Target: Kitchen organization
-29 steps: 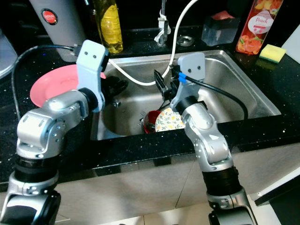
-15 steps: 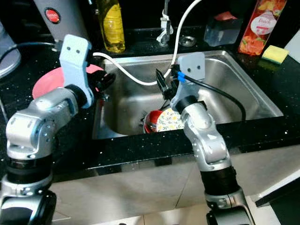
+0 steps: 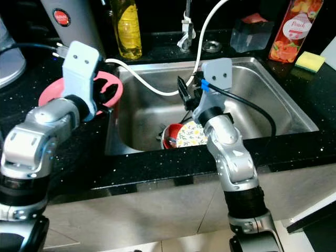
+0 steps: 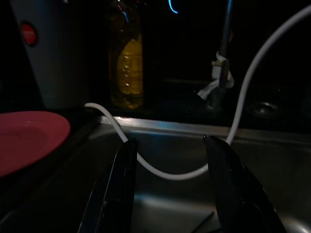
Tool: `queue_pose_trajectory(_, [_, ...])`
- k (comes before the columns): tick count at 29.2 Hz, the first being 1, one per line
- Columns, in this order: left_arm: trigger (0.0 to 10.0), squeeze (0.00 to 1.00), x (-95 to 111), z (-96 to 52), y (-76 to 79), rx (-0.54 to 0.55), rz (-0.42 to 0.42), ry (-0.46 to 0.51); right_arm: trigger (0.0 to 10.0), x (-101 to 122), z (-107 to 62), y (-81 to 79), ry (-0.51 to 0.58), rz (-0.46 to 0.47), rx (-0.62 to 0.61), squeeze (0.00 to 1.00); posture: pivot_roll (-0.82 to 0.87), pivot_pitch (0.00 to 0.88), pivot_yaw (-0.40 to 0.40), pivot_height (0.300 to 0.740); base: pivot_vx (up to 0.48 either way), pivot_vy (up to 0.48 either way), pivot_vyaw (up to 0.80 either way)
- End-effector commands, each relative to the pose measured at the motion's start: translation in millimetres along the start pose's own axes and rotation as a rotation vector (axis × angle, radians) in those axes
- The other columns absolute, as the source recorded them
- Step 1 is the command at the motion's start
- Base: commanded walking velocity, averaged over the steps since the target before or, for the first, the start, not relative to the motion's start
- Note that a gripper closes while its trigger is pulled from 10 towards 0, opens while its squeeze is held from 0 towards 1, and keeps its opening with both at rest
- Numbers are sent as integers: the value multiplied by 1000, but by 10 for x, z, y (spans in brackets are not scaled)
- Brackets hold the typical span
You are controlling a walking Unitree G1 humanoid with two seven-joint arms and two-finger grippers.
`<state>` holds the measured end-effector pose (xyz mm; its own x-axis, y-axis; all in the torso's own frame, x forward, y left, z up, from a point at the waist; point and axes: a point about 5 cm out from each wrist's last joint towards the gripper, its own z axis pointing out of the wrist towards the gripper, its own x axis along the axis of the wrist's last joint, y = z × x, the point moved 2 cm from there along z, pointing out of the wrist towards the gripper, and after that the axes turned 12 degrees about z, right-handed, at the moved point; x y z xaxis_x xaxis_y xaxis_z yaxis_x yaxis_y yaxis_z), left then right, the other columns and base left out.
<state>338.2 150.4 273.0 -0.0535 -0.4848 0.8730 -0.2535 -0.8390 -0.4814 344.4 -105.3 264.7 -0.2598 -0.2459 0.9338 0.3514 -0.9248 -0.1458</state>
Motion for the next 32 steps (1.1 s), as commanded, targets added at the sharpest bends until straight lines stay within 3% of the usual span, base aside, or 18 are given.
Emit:
queue_pose_trajectory(1, [10000, 0, -24, -4, -15, 1, 30, -6, 10000, 31, 12, -20, 14, 3, 6, 0, 126, 69, 8, 740, 0, 0, 0])
queue_pose_trajectory(17, [10000, 0, -132, 11, -69, 56, 122, -43, 10000, 2, 8, -47, 8, 12, 12, 0, 122, 50, 1, 740, 0, 0, 0])
queue_pose_trajectory(32, [10000, 0, -140, 30, -18, 39, 146, -31, 10000, -13, -17, -32, 8, 3, 5, 0, 125, 45, 19, 740, 0, 0, 0])
